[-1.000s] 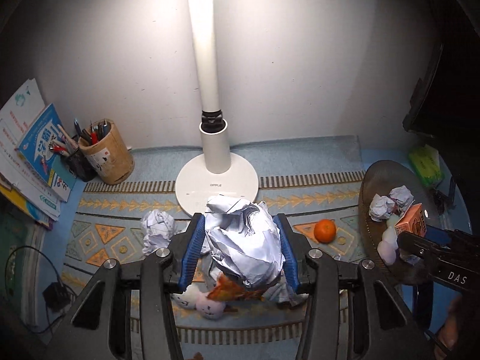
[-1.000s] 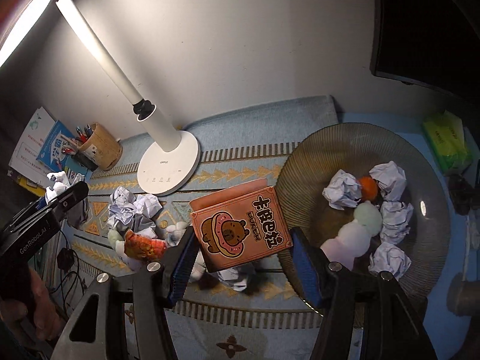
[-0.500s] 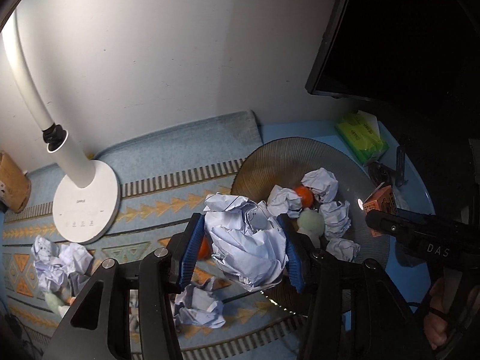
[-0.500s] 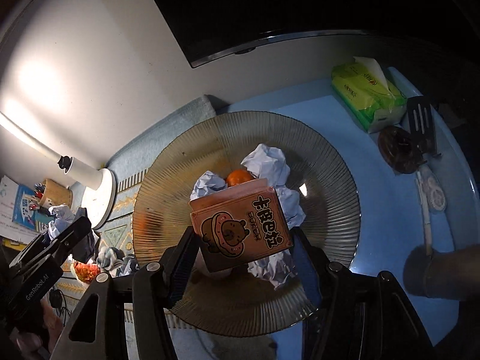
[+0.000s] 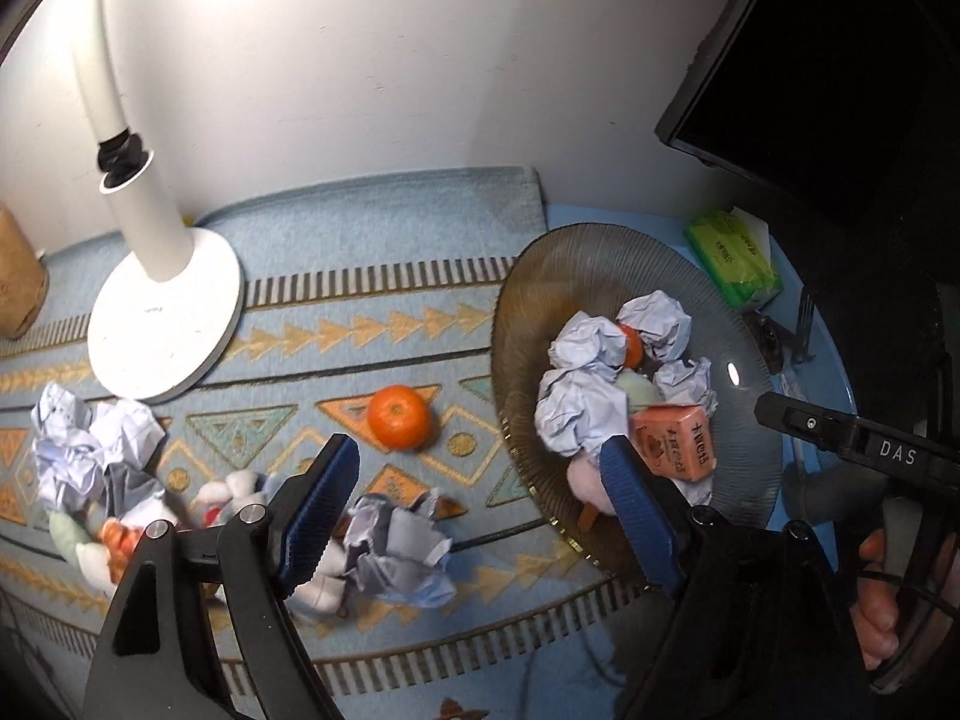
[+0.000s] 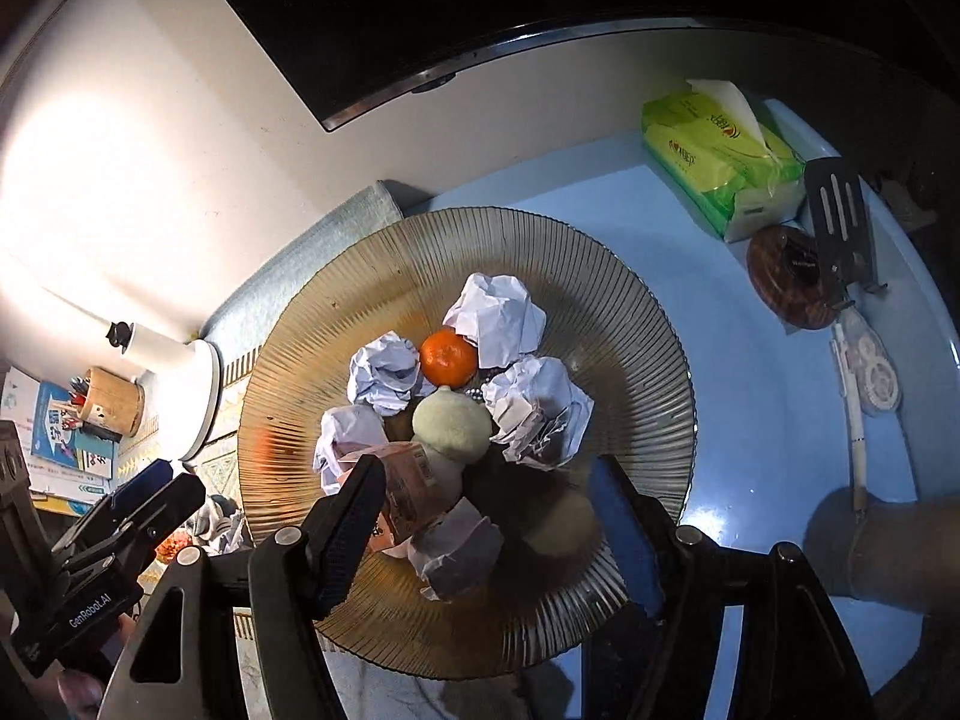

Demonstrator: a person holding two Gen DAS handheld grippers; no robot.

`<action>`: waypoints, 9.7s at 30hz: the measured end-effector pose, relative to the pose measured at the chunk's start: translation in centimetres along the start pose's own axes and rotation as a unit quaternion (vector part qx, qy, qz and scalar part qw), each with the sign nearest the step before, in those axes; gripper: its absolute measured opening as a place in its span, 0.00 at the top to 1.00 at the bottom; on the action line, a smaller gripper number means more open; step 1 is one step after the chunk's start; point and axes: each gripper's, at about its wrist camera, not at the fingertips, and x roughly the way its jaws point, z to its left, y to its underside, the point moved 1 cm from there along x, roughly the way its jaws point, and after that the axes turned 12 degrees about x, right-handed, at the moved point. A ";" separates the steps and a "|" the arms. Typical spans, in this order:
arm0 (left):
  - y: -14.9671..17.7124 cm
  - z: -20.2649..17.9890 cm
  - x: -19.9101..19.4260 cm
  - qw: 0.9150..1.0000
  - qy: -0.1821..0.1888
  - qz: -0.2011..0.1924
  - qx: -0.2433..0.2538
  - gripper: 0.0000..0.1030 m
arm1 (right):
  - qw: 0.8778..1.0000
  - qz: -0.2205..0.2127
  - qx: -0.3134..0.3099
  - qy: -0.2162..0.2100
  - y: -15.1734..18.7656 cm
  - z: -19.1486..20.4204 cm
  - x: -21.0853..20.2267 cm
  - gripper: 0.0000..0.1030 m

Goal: Organize objects
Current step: 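Carry the snack box and paper ball into the glass bowl and release, then move both grippers back over the remaining toys on the rug, then grasp the orange plush toy with the right gripper while the left grasps the green-white-pink bear plush stack, then carry the orange plush and bear plush stack into the glass bowl and release, then move both grippers back toward the lamp base, then grasp the grid-lined crumpled paper with the right gripper while the left grasps a paper ball, then carry both papers into the glass bowl and open both grippers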

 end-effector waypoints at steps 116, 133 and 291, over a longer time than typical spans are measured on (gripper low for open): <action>17.5 11.0 -0.2 0.980 -0.086 0.136 -0.117 0.37 | 0.935 0.158 -0.315 0.026 24.3 19.8 12.1 0.63; 14.4 7.6 -7.2 0.991 -0.089 0.033 -0.089 0.59 | 0.943 0.166 -0.264 -0.117 19.6 15.2 5.8 0.67; 4.3 10.3 -8.2 0.998 0.036 -0.055 -0.012 0.56 | 0.996 0.024 -0.026 -0.077 9.5 18.6 1.8 0.73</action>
